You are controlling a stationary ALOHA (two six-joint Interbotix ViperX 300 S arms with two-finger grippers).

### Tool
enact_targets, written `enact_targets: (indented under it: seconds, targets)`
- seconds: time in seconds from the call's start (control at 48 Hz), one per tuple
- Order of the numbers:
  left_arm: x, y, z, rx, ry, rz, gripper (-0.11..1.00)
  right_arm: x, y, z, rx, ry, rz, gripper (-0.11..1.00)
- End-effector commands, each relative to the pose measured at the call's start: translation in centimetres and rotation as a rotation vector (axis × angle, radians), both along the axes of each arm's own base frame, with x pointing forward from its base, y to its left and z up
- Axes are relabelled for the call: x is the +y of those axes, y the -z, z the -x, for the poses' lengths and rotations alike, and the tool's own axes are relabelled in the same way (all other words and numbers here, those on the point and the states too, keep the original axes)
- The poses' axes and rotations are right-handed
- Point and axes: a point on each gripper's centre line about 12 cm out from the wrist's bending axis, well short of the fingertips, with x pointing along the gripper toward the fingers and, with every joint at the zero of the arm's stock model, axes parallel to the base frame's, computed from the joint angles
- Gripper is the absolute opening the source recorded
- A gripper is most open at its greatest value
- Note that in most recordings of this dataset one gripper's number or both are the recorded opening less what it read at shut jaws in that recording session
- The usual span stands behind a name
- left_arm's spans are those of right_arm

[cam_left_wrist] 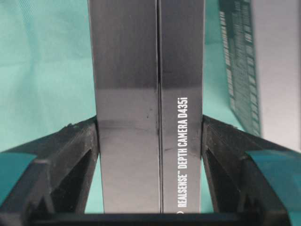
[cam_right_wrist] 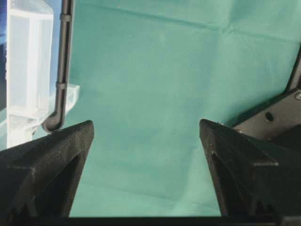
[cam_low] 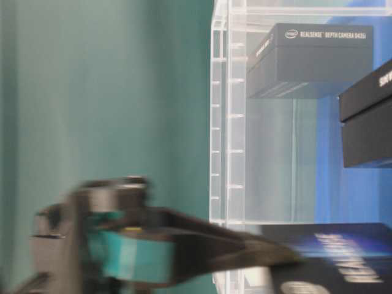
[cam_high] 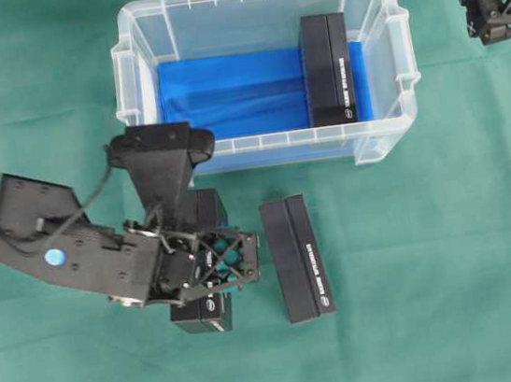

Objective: Take out the box from the case.
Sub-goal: 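Carry the box forward and lower it left of the standing box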

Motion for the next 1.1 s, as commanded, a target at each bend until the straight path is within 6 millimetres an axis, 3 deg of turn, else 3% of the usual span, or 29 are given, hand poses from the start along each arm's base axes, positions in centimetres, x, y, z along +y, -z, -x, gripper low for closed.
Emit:
enact_targets:
  seconds: [0.0, 0.375, 1.084]
  targets:
    - [-0.2, 0.1, -0.4, -0.051, 0.012, 0.011, 0.61, 0.1, -0.4, 0.1, -0.014, 0.002, 0.006, 0.90]
    - [-0.3, 3.5, -0.6, -0.013, 0.013, 0.004, 0.61, 0.1, -0.4, 0.1, -0.011, 0.005, -0.001, 0.90]
    - [-0.5, 4.0, -0.5, -0.014, -0.022, 0.031, 0.61, 0.2, -0.4, 0.1, -0.010, -0.002, 0.001, 0.90]
